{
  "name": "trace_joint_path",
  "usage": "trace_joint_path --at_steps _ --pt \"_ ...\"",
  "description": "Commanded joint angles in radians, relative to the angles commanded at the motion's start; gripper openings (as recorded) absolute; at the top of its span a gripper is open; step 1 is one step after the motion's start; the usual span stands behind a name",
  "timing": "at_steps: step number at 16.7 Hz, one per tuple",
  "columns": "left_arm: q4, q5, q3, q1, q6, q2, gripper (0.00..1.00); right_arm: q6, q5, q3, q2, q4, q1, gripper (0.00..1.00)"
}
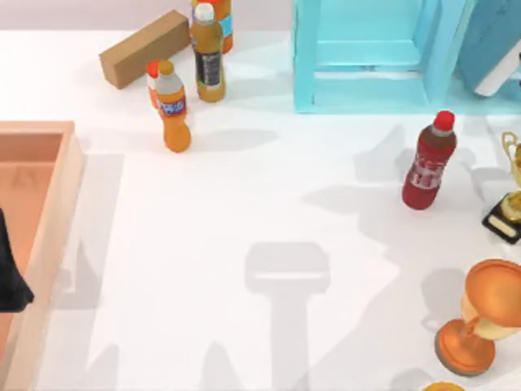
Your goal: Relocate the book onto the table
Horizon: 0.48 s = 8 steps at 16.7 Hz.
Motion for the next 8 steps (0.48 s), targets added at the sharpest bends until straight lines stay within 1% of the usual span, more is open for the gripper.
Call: trace_joint_path --at_steps 4,8 --pt "0.000 0.000 0.000 0.000 0.000 0.000 1.00 -0.001 0.002 -0.002 -0.001 -0.001 0.006 1.00" --pt "0.000 0.000 0.000 0.000 0.000 0.000 1.00 0.008 0.019 0.106 0.096 -0.007 0.019 1.00"
